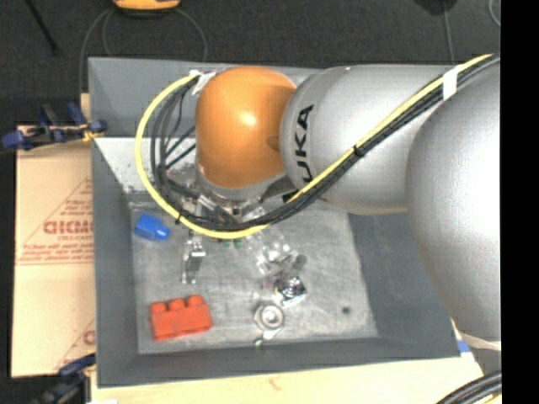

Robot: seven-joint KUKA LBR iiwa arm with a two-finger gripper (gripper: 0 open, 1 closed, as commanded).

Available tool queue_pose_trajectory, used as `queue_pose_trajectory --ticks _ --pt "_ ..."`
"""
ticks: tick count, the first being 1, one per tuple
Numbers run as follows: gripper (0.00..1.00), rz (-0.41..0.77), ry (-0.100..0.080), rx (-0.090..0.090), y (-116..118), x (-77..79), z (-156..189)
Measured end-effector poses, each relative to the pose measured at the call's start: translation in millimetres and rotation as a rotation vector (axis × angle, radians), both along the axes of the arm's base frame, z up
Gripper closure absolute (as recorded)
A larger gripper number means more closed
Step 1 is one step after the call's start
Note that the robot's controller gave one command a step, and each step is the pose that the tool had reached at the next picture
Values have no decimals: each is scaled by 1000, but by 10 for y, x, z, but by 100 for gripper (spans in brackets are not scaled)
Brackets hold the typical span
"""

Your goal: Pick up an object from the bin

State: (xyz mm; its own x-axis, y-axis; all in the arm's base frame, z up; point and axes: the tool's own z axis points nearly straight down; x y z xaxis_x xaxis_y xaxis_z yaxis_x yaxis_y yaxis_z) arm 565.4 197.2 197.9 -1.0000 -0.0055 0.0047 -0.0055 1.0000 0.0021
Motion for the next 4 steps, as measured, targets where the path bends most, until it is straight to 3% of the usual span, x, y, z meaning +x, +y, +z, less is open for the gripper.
queue_pose_trajectory --ticks 1,2,3,4 --pt "0 211 2 -5 -26 -885 -696" --pt "0 268 -26 3 114 -847 -1132" --pt "100 268 -12 2 118 -886 -1165" --pt "100 241 -16 0 169 -840 173"
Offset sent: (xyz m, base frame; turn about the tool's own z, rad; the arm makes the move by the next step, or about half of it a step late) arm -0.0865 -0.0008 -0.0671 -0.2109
